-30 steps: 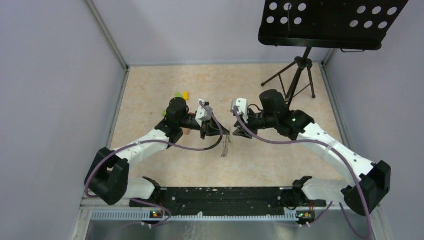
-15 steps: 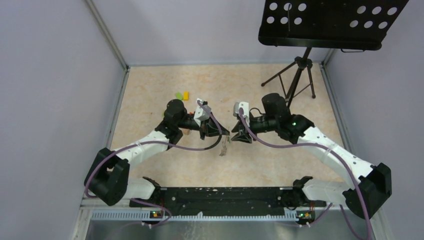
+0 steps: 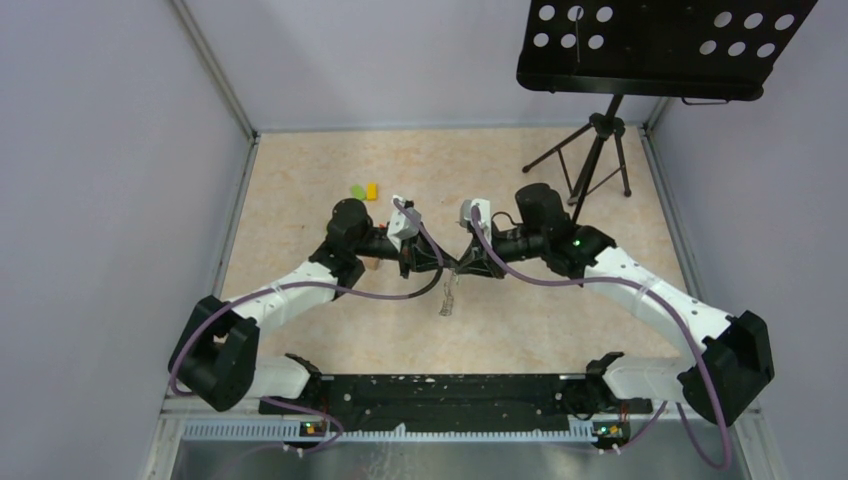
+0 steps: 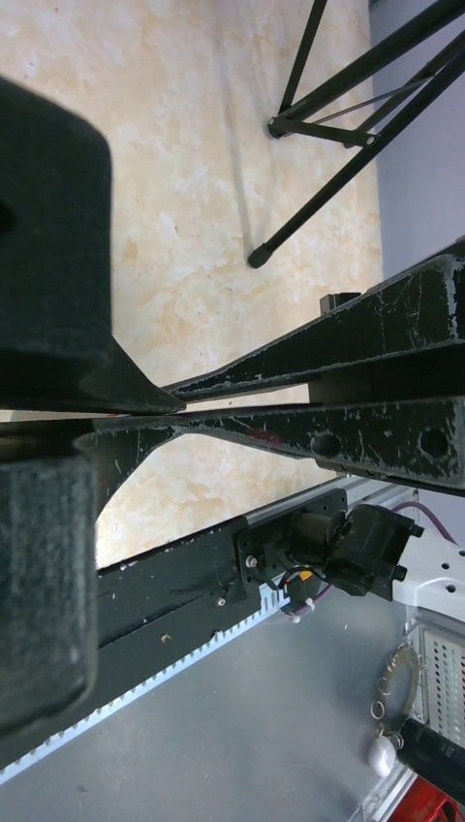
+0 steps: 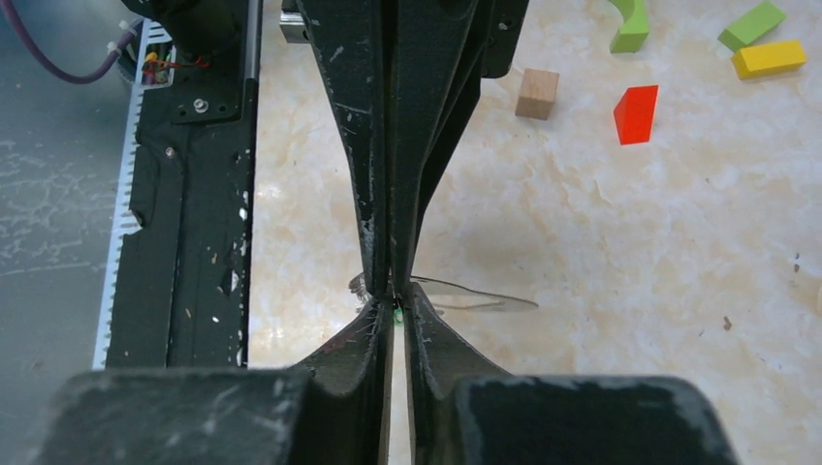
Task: Put the keys on the keyring
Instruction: Adjust the key on the keyring.
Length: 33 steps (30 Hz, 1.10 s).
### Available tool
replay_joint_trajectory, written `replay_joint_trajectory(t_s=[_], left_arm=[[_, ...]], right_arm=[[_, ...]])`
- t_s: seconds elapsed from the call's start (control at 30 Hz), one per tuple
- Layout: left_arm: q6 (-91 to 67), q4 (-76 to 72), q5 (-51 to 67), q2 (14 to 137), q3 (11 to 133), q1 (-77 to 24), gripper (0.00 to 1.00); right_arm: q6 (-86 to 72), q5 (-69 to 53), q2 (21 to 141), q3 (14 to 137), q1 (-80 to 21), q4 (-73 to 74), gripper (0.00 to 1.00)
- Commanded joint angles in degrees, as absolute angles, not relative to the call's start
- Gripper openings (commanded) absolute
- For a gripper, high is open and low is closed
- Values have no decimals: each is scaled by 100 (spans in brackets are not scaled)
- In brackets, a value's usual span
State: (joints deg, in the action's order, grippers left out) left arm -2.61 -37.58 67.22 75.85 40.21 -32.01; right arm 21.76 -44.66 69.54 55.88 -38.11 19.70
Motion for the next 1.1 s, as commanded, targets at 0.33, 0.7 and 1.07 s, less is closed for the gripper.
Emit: replay_joint_trajectory(t_s=[0.33, 0.7, 1.07], left_arm=[[1522, -2306, 6736, 7321, 4357, -3217, 14], [5908, 579, 7518, 7142, 4533, -3230, 65], [9582, 2628, 7426, 6780, 4260, -3226, 82]], right_arm=[[2522, -3888, 6629, 5783, -3866, 2092, 0], [2867, -3511, 6601, 5670, -4183, 2357, 0], [2983, -3801, 6233, 5292, -4184, 2248, 0]])
